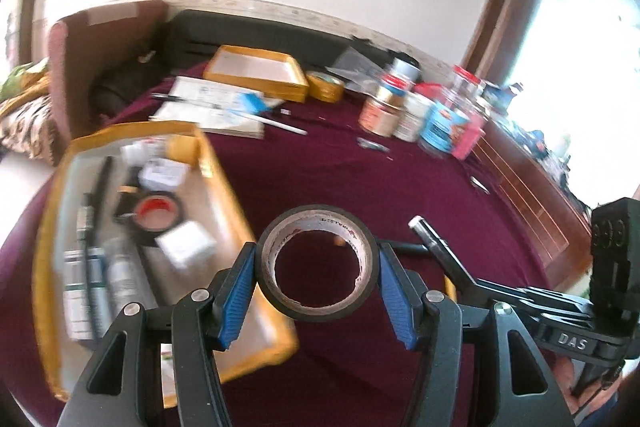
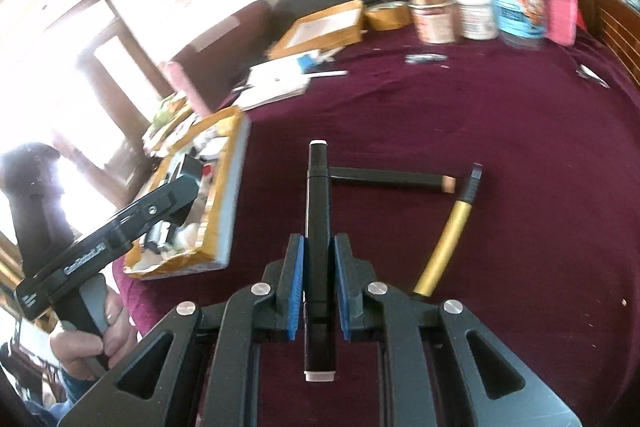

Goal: Organize rigid objects
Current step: 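Carry the tape roll with the left gripper to the tray while the right carries the marker, then release the tape roll into the tray with the left gripper while the right releases the marker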

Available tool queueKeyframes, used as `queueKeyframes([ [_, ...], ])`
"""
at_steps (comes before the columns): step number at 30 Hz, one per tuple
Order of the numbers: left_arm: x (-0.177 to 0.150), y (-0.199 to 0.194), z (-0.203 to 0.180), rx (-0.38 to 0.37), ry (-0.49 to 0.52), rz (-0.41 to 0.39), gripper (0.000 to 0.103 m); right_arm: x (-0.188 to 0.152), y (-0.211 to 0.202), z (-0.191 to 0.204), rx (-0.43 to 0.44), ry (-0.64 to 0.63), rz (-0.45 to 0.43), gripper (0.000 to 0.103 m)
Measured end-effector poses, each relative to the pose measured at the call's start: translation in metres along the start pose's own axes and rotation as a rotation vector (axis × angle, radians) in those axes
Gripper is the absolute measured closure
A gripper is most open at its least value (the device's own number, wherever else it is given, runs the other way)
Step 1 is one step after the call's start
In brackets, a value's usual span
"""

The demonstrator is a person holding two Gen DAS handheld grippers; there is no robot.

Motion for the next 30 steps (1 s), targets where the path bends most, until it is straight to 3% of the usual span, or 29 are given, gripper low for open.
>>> queueKeyframes([
  [11,0.000,-0.015,0.085,0.145,-0.112,-0.005,0.041,0.014,0.044,0.088,0.124,-0.117,0.075,0.088],
  [19,0.002,0.007,0.116,0.173,-0.137,0.042,0.041,0.031,0.090,0.135,0.159,-0.160,0.115,0.088],
  [30,0.018,0.030,0.140,0.205,-0.167,0.081,0.041,0.056,0.162,0.163,0.172,-0.178,0.198,0.088],
])
Point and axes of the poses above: each gripper's, at about its wrist camera, not at the fingertips, and y roughly the way its jaws point, z to its left, x to its top, the point moved 3 cm from there along y, roughly the way its jaws point, and after that the axes turned 8 degrees about -z, right-handed, at the moved point
